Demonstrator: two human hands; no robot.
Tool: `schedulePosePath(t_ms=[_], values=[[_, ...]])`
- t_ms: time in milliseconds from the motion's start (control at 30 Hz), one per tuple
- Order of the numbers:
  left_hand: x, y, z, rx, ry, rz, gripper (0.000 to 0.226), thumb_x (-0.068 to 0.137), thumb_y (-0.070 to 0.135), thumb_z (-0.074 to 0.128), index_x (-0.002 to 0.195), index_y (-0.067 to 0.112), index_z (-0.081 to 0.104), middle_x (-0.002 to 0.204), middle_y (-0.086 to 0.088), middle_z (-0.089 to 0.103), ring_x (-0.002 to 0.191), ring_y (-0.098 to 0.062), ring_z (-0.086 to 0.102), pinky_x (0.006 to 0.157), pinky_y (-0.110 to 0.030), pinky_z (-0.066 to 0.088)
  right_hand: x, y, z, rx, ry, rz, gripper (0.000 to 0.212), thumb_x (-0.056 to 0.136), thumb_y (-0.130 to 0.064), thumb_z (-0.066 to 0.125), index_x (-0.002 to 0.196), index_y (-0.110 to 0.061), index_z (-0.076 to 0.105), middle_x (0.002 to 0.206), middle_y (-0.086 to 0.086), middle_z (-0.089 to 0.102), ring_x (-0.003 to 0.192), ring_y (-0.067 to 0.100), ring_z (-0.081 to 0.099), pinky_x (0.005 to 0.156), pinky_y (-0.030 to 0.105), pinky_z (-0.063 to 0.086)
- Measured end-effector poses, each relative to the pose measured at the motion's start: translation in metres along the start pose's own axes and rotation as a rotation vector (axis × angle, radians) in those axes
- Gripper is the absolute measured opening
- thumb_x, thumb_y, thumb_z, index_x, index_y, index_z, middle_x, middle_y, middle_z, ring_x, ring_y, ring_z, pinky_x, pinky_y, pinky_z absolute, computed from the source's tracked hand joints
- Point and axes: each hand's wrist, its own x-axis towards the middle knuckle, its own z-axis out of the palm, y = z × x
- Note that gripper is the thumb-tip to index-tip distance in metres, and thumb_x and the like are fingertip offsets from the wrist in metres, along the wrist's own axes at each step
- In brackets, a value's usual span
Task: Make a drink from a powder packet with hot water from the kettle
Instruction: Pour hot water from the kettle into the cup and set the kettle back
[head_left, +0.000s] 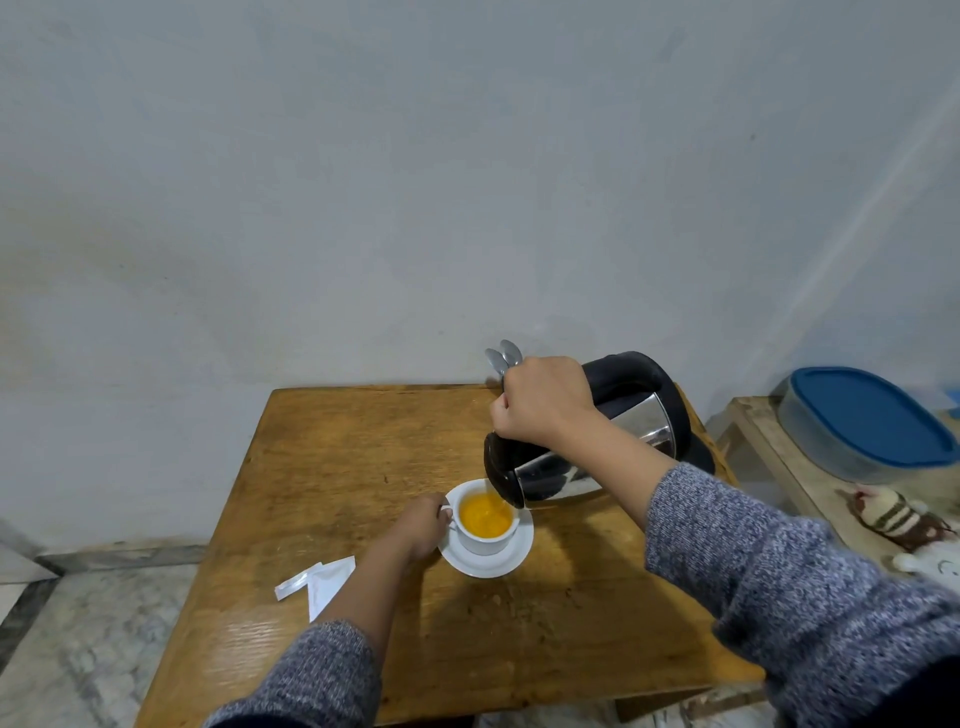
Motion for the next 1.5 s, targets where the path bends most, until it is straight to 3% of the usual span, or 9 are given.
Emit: schedulePosePath(t_ms=[133,333,400,467,533,1000,1133,1367,1500], values=[[0.001,0.0,0.0,0.005,0.0,-0.005,0.029,0.097,0.022,0.038,0.117,0.01,0.055,0.12,-0.014,0.06,0.093,-0.02,0.051,0.079,-0.03,0.039,0.001,-0.002,0.005,-0.012,0.014,-0.033,0.023,0.085,-0.023,0.045,0.068,-0.008,0.047,0.077,0.011,0.055,0.092,0.027,0.06,0.055,0.026,0.033],[0.0,0.0,-0.001,0.012,-0.001,-0.003,0.028,0.097,0.022,0.039,0.116,0.009,0.056,0.119,-0.015,0.061,0.091,-0.02,0.051,0.077,-0.031,0.039,0.005,-0.003,0.011,-0.045,0.051,-0.048,0.026,0.086,-0.026,0.044,0.067,-0.009,0.048,0.056,-0.002,0.024,0.076,0.019,0.037,0.045,0.021,0.021],[0.0,0.0,-0.001,0.013,0.0,-0.001,0.028,0.097,0.021,0.039,0.116,0.009,0.056,0.118,-0.015,0.061,0.09,-0.019,0.051,0.077,-0.03,0.038,0.006,-0.002,0.014,-0.045,0.083,-0.06,0.027,0.086,-0.027,0.043,0.07,-0.007,0.053,0.061,0.001,0.041,0.084,0.021,0.053,0.045,0.021,0.021],[0.0,0.001,-0.001,0.017,0.001,0.0,0.028,0.097,0.021,0.039,0.116,0.009,0.056,0.119,-0.015,0.061,0.091,-0.019,0.051,0.077,-0.03,0.038,0.008,-0.002,0.017,-0.07,0.098,-0.076,0.032,0.086,-0.029,0.043,0.084,-0.006,0.065,0.1,0.006,0.065,0.096,0.025,0.06,0.045,0.02,0.019],[0.0,0.001,-0.001,0.02,0.002,0.001,0.028,0.097,0.02,0.038,0.116,0.009,0.056,0.119,-0.015,0.061,0.091,-0.02,0.051,0.077,-0.03,0.038,0.009,-0.001,0.018,-0.079,0.089,-0.074,0.033,0.085,-0.029,0.043,0.09,-0.008,0.068,0.12,0.009,0.062,0.095,0.025,0.06,0.045,0.02,0.019],[-0.002,0.002,-0.001,-0.005,-0.007,-0.007,0.028,0.097,0.022,0.038,0.115,0.01,0.055,0.118,-0.015,0.06,0.092,-0.02,0.051,0.078,-0.03,0.038,0.011,-0.003,0.023,-0.152,0.049,-0.068,0.04,0.086,-0.034,0.04,0.106,-0.011,0.067,0.129,0.01,0.058,0.099,0.025,0.062,0.044,0.021,0.014],[-0.002,0.003,-0.002,0.013,-0.011,-0.005,0.028,0.097,0.022,0.038,0.115,0.009,0.055,0.119,-0.015,0.06,0.092,-0.02,0.05,0.078,-0.03,0.038,0.009,-0.003,0.019,-0.147,0.066,-0.083,0.039,0.087,-0.033,0.04,0.105,-0.012,0.067,0.127,0.01,0.06,0.071,0.016,0.048,0.052,0.021,0.022],[-0.005,0.004,-0.002,-0.001,-0.019,-0.016,0.028,0.097,0.022,0.038,0.116,0.01,0.055,0.118,-0.014,0.06,0.09,-0.018,0.05,0.076,-0.029,0.038,0.006,-0.007,0.013,-0.131,0.069,-0.075,0.033,0.087,-0.03,0.04,0.085,-0.009,0.065,0.126,0.01,0.061,0.06,0.013,0.034,0.067,0.025,0.031],[-0.006,0.005,-0.004,0.002,-0.02,-0.023,0.028,0.097,0.022,0.038,0.117,0.01,0.054,0.119,-0.014,0.059,0.09,-0.019,0.05,0.076,-0.03,0.038,0.009,-0.006,0.021,-0.086,0.055,-0.061,0.031,0.085,-0.031,0.042,0.082,-0.008,0.063,0.124,0.01,0.061,0.065,0.017,0.049,0.049,0.02,0.02]])
